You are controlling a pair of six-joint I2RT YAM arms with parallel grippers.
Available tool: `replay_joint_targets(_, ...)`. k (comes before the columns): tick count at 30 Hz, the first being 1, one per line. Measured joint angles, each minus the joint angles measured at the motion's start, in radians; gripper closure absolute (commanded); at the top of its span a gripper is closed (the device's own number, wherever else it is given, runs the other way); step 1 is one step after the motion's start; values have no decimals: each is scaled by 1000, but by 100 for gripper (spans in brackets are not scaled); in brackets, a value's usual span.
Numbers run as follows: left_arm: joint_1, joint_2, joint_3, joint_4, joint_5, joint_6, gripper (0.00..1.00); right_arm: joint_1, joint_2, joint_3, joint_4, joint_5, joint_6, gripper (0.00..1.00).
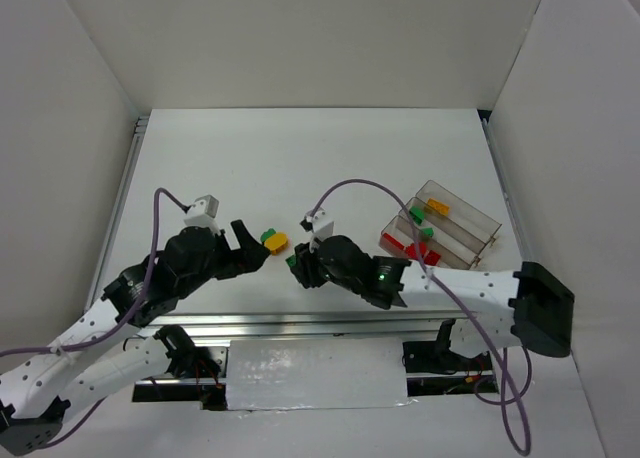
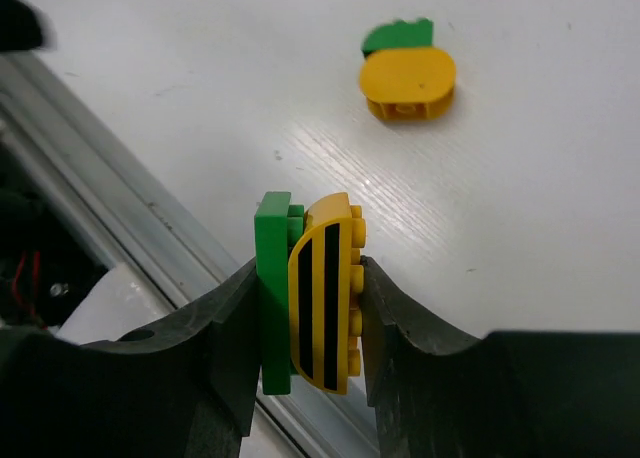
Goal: Sort the legos into containers by color
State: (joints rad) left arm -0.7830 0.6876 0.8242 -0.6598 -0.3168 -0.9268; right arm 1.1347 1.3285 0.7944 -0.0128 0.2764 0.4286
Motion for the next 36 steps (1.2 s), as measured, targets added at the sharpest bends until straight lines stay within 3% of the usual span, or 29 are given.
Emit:
replay_joint_targets(4,1,53,-60,135,143,-47,3,35,-129,-64,90,-27,-68,100)
replay_joint_targets(9,5,173,-94,270,280,-79,6,58,-156,-68,71,42,-116,100)
replay_joint_targets(22,7,188,-141,400,359,-127,6,103,-132,-65,83,65,-137,100)
replay_joint_targets(25,6,150,-141,396,351,-127,17,103,-113,-65,88,62,-130,100)
replay_joint_targets(33,6,165,-141,402,349,-126,28,103,-116,-59,102,87,-106,100)
replay_joint_targets(35,6,171,-141,406,353,-127,42,103,-116,-58,103,87,-103,100)
replay_joint_targets(36,6,173,-141,409,355,-126,57,104,-116,-57,103,87,-103,100)
